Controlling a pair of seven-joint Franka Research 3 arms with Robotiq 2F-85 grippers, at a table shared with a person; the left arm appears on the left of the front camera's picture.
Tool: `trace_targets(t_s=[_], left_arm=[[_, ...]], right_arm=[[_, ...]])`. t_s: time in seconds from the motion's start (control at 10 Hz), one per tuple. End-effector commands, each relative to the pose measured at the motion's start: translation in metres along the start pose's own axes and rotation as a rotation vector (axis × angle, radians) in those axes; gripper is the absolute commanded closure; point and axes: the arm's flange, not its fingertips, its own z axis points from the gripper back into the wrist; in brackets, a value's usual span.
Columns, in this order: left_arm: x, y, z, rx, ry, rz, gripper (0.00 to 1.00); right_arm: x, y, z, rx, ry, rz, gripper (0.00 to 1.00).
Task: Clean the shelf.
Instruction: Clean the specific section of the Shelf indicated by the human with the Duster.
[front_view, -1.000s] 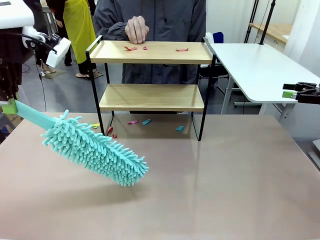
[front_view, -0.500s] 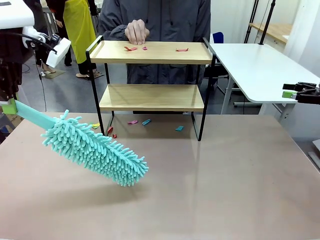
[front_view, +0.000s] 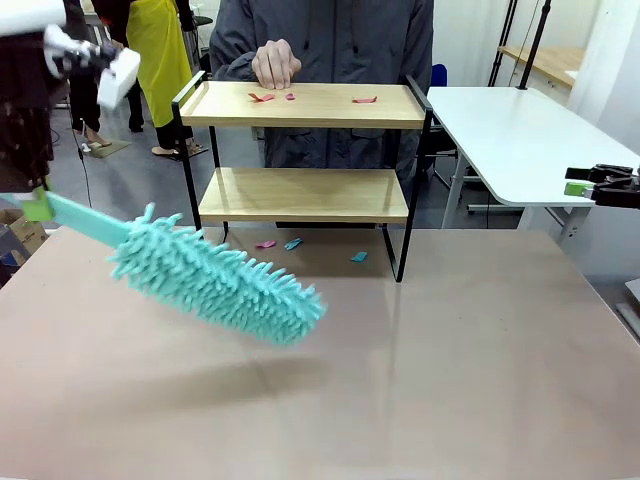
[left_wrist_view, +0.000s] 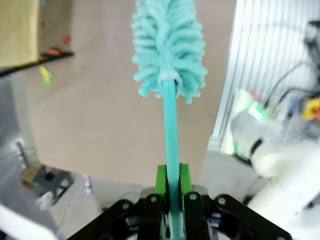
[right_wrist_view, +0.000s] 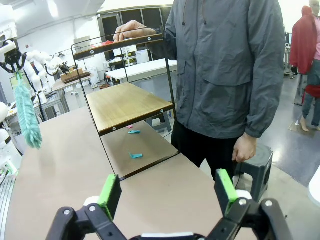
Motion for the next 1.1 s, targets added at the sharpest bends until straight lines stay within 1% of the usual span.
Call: trace_targets(t_s=[0.0,0.1,0.2,0.3,0.4,0.5,0.6,0.7,0.8,0.9,1.0], left_arm=[[0.012,-0.013,0.022,0.032,-0.189,0.059,0.87],[0.023,-0.02,0.036,0.06,-0.262,0.092,0.87],[0.034,-0.024,0.051,0.074,-0.363,0.126,0.87],[0.051,-0.026,0.063,0.086,-0.422,0.157,0.87],[0.069,-0.028,0.072,0.1,-0.454,0.206,0.87],[0.1,-0.032,0.083,0.157,-0.516,0.297,0.87],[0.12,-0.035,0.089,0.223,-0.539,0.38,0.87],[0.138,-0.03,0.093,0.28,-0.568,0.463,0.87],[0.153,-0.024,0.094,0.271,-0.6,0.47,0.87],[0.158,-0.019,0.096,0.23,-0.518,0.47,0.87],[0.144,-0.034,0.092,0.225,-0.606,0.424,0.87]], right_arm=[[0.004,0.001,-0.001,0.0,-0.002,0.007,0.0],[0.004,0.001,-0.001,0.0,-0.002,0.007,0.0],[0.004,0.001,-0.001,0.0,-0.002,0.007,0.0],[0.004,0.001,-0.001,0.0,-0.002,0.007,0.0],[0.004,0.001,-0.001,0.0,-0.002,0.007,0.0],[0.004,0.001,-0.001,0.0,-0.002,0.007,0.0],[0.004,0.001,-0.001,0.0,-0.002,0.007,0.0],[0.004,0.001,-0.001,0.0,-0.002,0.007,0.0],[0.004,0.001,-0.001,0.0,-0.002,0.007,0.0],[0.004,0.001,-0.001,0.0,-0.002,0.007,0.0],[0.004,0.001,-0.001,0.0,-0.002,0.007,0.0]])
